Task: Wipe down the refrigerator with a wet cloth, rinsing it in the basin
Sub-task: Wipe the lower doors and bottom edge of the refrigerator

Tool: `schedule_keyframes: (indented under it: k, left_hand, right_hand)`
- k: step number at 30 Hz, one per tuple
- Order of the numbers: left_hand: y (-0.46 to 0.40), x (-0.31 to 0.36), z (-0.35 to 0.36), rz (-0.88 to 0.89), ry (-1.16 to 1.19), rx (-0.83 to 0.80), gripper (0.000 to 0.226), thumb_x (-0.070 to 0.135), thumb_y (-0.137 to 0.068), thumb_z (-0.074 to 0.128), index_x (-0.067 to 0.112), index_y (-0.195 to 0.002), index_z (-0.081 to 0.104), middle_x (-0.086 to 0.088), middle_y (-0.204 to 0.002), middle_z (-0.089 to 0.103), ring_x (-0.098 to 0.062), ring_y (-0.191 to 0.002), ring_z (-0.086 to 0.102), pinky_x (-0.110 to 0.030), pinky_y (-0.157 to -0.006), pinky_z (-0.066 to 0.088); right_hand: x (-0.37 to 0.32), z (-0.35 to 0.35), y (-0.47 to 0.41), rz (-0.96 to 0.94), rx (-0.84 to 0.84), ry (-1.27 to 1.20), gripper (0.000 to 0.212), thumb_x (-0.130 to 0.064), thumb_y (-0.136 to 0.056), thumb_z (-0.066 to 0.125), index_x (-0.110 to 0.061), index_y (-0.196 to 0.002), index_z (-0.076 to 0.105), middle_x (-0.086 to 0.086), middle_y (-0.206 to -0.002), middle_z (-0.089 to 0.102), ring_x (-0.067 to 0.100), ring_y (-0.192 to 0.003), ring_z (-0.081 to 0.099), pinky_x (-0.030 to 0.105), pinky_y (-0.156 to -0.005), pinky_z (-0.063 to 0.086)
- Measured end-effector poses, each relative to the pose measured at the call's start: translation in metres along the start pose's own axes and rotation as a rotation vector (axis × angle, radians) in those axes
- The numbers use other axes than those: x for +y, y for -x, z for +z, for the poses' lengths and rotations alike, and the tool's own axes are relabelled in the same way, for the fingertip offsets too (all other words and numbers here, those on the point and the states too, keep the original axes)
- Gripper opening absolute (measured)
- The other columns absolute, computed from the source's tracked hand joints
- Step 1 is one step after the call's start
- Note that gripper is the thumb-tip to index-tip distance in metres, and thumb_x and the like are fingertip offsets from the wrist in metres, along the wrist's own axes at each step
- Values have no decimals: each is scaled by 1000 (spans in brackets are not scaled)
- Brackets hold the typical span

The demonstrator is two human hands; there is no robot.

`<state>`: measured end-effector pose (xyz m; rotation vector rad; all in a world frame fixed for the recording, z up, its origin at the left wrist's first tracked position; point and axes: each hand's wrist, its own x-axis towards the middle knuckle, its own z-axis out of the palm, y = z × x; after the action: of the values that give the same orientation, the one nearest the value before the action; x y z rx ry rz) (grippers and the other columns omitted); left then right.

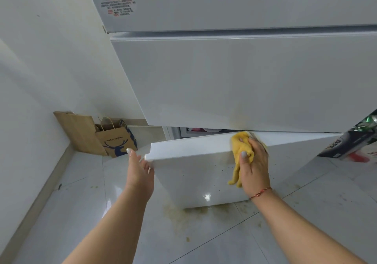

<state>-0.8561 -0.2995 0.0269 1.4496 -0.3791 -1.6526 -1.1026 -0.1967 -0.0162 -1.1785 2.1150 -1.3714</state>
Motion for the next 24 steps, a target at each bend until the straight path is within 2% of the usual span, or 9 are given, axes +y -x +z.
schedule_keyframes:
  k: [1, 4, 6, 9, 13, 16, 19, 22, 24]
  left_hand:
    - [-7, 0, -5, 18, 18, -26, 73, 66, -94, 35, 12, -143, 40, -5, -141, 53, -19, -134, 46, -35, -118, 27]
    - [-14, 1, -6, 93, 17, -72, 56, 61, -96, 36, 11, -113, 55, -4, -123, 65, -18, -122, 56, -34, -114, 34]
    - [-20, -2, -5, 148, -5, -105, 51, 58, -98, 36, 11, -102, 58, -5, -119, 68, -16, -116, 60, -32, -113, 36]
    - [-35, -8, -3, 225, -37, -172, 52, 54, -99, 34, 10, -109, 60, -2, -119, 68, -12, -118, 59, -28, -112, 35]
    - [-58, -9, 2, 348, -125, -228, 55, 52, -102, 29, 11, -122, 60, 2, -116, 69, -8, -117, 59, -24, -109, 36]
    - [-74, -9, 7, 439, -186, -263, 53, 51, -103, 25, 18, -115, 64, 7, -114, 69, -3, -112, 60, -19, -100, 39]
    - [-85, -11, 11, 485, -213, -308, 57, 51, -103, 20, 20, -122, 63, 8, -121, 67, 0, -114, 58, -14, -94, 40]
    - [-99, -17, 14, 564, -232, -357, 56, 47, -105, 16, 21, -124, 62, 8, -124, 65, 6, -111, 58, -4, -71, 44]
    - [-107, -22, 15, 641, -214, -385, 52, 42, -106, 17, 22, -117, 63, 9, -120, 63, 16, -95, 60, -1, -62, 44]
  right_hand:
    - [-2, 9, 1, -14, 11, -43, 103, -88, -74, 13, -17, -147, 34, -6, -151, 31, 8, -141, 19, 18, -111, 14]
    - [-3, 28, 0, -55, 94, -188, 89, -81, -82, 20, -18, -139, 44, -4, -147, 40, 15, -138, 33, 37, -115, 28]
    - [-5, 42, 2, -72, 205, -242, 79, -78, -85, 23, -16, -126, 51, -1, -138, 40, 20, -131, 41, 41, -111, 34]
    - [-11, 58, 2, -128, 356, -165, 62, -74, -88, 21, -21, -102, 49, 8, -116, 37, 36, -113, 44, 54, -102, 38]
    - [-5, 76, -8, -239, 382, -170, 33, -74, -88, 22, -46, -96, 38, 13, -106, 46, 37, -100, 50, 52, -92, 44]
    - [3, 90, -15, -297, 386, -171, 45, -73, -89, 22, -37, -101, 46, 13, -110, 50, 38, -104, 51, 55, -92, 43]
    - [11, 103, -20, -385, 410, -117, 51, -69, -92, 19, -30, -108, 49, 6, -115, 44, 36, -110, 48, 54, -97, 41]
    - [30, 120, -28, -506, 443, 24, 64, -61, -96, 19, -18, -120, 60, 6, -121, 40, 25, -117, 40, 42, -107, 33]
    - [43, 130, -36, -596, 465, 120, 67, -58, -97, 23, -11, -128, 59, 7, -125, 37, 25, -120, 39, 35, -111, 27]
